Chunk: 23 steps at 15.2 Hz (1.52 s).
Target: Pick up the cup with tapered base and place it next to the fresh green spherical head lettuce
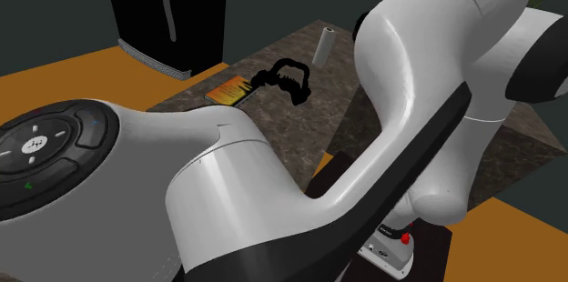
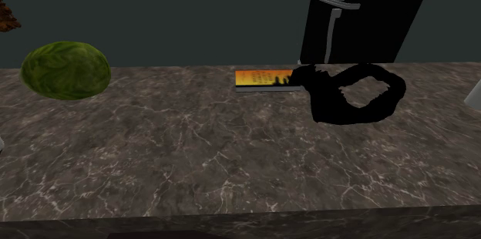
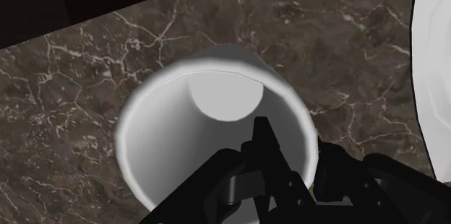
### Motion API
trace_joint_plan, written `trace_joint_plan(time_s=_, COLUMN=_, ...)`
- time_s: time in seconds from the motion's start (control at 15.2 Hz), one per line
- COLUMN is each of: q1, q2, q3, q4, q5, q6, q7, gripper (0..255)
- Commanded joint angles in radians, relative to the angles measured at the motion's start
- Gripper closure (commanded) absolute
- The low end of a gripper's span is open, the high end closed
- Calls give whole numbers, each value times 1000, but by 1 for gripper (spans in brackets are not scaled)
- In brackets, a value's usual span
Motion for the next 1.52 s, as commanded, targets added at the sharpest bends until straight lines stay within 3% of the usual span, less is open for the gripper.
trace_joint_plan(time_s=0.0, q1=7, q2=17, q3=-6, q4=-11, q5=-15, q6=22, q7=11, gripper=255)
trace_joint_plan(time_s=0.26, q1=19, q2=48, q3=-19, q4=-39, q5=-45, q6=69, q7=30, gripper=255)
trace_joint_plan(time_s=0.79, q1=19, q2=47, q3=-20, q4=-39, q5=-45, q6=69, q7=30, gripper=255)
trace_joint_plan(time_s=0.86, q1=19, q2=47, q3=-20, q4=-39, q5=-45, q6=69, q7=30, gripper=0)
trace_joint_plan(time_s=1.19, q1=19, q2=47, q3=-20, q4=-39, q5=-45, q6=69, q7=30, gripper=0)
trace_joint_plan(time_s=1.45, q1=6, q2=2, q3=3, q4=46, q5=2, q6=-43, q7=-1, gripper=0)
